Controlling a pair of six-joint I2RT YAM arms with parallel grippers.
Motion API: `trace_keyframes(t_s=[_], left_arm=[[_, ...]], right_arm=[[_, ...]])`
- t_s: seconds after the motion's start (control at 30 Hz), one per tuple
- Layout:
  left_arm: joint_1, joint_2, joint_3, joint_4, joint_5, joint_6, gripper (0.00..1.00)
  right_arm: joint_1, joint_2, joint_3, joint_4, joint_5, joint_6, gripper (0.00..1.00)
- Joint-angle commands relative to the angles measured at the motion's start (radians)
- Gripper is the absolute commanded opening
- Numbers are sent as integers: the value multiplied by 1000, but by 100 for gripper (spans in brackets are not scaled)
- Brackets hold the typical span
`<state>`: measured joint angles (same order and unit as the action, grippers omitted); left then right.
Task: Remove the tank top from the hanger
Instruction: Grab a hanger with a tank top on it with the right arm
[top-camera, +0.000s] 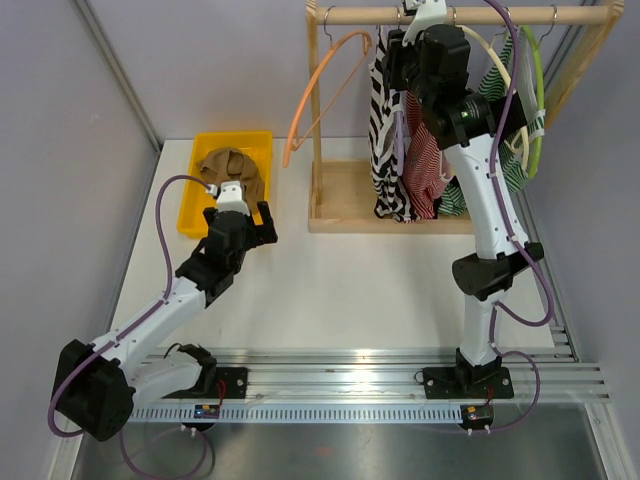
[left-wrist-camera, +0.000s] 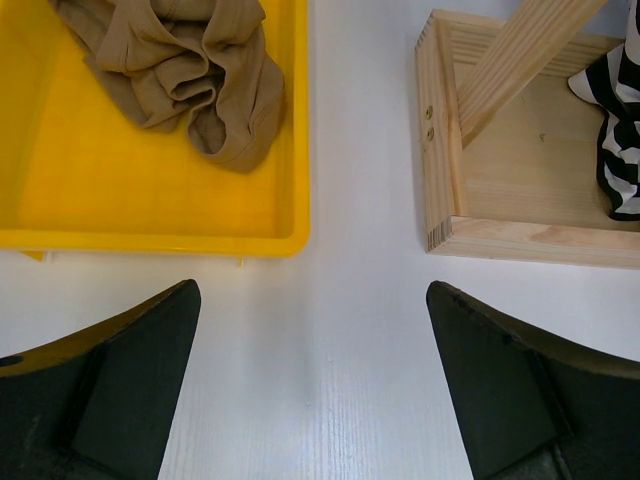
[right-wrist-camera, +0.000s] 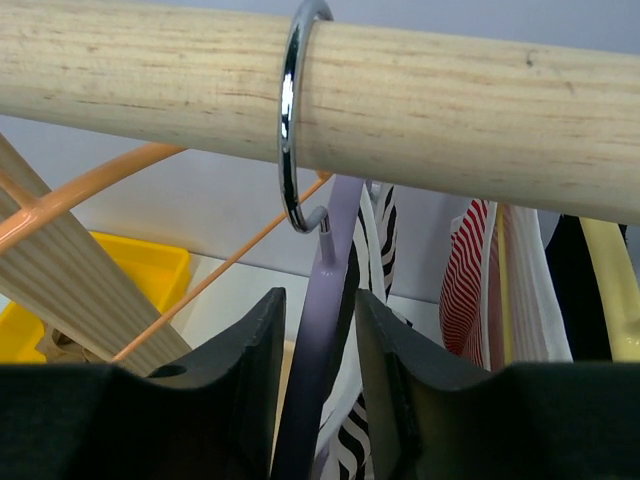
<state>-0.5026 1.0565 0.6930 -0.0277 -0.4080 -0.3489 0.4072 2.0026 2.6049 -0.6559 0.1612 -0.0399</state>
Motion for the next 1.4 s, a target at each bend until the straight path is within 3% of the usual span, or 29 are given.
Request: trace_keyframes(t_s=[0.0,0.03,0.2,0.23,1.0,1.37], left_arm=[[-4,10,-4,51,-18,2,99],[-4,11,-4,51,-17,1,99],[-4,17,-4,51,-15,-1,99],[-4,14,-4,52,-15,-1,99],[-4,-66,-30,-14,6,-2,99],[-4,-116,-64,-32,9,-16,99]], right_arm=[[-10,1,46,22,-29,0,40],[-10,1,46,24,-31,0,37],[-8,-11,40,33,-29,-9,2],[-10,-16,40,33,-31,-9,0],[-4,-102,72,58,-19,-21,0],[54,-162,29,56,20,-61,0]])
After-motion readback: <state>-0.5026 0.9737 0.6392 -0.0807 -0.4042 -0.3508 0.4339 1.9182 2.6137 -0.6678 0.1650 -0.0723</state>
